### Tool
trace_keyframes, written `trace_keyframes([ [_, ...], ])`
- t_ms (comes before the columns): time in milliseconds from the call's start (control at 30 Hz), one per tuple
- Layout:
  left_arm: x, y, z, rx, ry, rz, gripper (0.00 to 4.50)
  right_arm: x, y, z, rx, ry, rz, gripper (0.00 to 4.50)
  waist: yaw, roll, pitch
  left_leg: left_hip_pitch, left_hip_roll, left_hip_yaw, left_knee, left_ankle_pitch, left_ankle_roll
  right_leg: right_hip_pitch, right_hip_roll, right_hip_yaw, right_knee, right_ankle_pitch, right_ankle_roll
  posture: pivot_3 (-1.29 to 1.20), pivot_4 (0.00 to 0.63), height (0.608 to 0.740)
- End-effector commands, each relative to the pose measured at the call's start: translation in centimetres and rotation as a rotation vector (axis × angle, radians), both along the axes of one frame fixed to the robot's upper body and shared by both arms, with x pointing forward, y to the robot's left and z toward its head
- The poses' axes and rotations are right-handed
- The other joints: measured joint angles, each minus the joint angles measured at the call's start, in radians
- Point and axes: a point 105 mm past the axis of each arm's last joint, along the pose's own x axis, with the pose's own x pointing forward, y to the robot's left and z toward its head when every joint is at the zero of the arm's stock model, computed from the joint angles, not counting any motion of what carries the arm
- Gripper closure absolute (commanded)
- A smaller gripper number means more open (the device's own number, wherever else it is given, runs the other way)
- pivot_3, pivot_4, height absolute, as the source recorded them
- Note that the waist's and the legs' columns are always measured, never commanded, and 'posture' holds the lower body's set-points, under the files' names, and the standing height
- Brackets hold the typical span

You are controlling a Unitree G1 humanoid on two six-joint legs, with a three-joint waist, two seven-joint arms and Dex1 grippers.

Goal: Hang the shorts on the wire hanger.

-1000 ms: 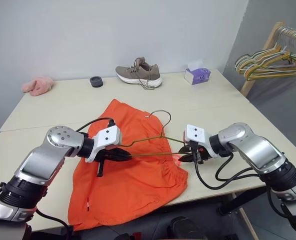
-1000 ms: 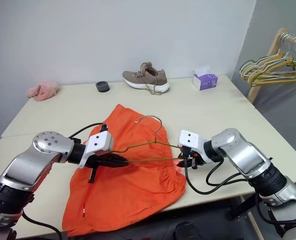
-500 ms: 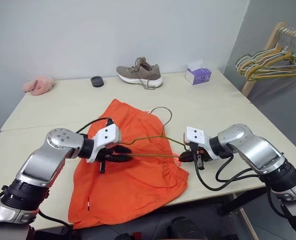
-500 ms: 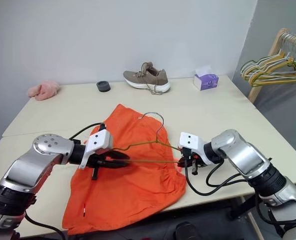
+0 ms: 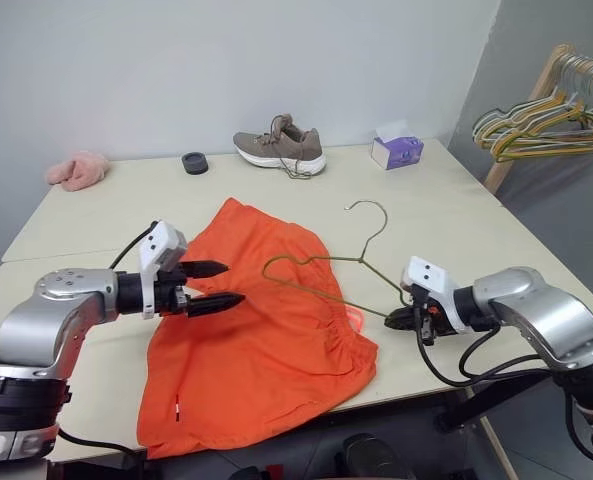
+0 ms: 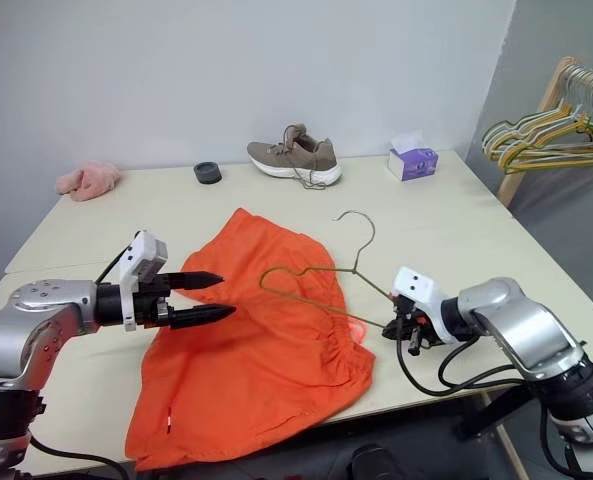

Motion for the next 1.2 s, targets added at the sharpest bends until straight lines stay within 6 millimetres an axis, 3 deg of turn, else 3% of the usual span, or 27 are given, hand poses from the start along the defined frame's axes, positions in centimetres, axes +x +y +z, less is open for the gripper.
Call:
trace_keyframes([
  [33, -0.4, 0.9, -0.5, 0.042, -0.003, 0.007, 0.35, 0.0, -2.3, 1.0, -0.008, -0.039, -0.111, 4.5, -0.001, 0.0, 0.0, 0.0, 0.0, 0.0, 0.0, 0.0, 0.0, 0.0, 0.0, 0.0, 0.0, 0.0, 0.0, -0.31, 0.0, 0.74],
  [267, -0.3, 1.2, -1.9, 0.118, -0.006, -0.006, 0.35, -1.4, -7.8, -1.0, -0.117, 0.022, -0.272, 4.5, -0.007, -0.001, 0.0, 0.0, 0.0, 0.001, 0.0, 0.0, 0.0, 0.0, 0.0, 0.0, 0.0, 0.0, 0.0, -0.32, 0.0, 0.74],
  [400, -0.1, 1.1, -1.7, 0.125, -0.021, -0.013, 0.35, -3.2, -9.2, -2.0, -0.165, 0.103, -0.265, 4.5, -0.016, -0.001, 0.0, 0.001, 0.0, 0.002, 0.0, 0.0, 0.0, 0.0, 0.0, 0.0, 0.0, 0.0, 0.0, -0.32, 0.0, 0.74],
  [567, 0.0, 0.9, -1.7, 0.126, -0.025, -0.019, 0.35, -4.4, -8.7, -2.3, -0.16, 0.152, -0.203, 4.5, -0.038, -0.001, 0.0, 0.001, 0.0, 0.002, 0.0, 0.0, 0.0, 0.0, 0.0, 0.001, 0.0, 0.0, 0.0, -0.32, 0.0, 0.74],
  [1033, 0.2, 1.1, -1.7, 0.136, -0.041, 0.0, 0.35, -4.2, -4.9, -0.6, -0.053, 0.16, -0.065, 4.5, -0.042, -0.001, 0.0, 0.001, 0.0, 0.002, 0.0, 0.0, 0.0, 0.0, 0.0, 0.001, 0.0, 0.0, 0.0, -0.3, 0.0, 0.74],
  [1200, 0.2, 1.1, -1.8, 0.139, -0.042, 0.008, 0.35, -5.1, -3.9, -1.5, -0.05, 0.191, -0.03, 4.5, -0.036, -0.001, 0.0, 0.0, 0.001, 0.001, 0.0, 0.0, 0.0, 0.0, 0.0, 0.001, -0.001, 0.0, 0.0, -0.3, 0.0, 0.74],
])
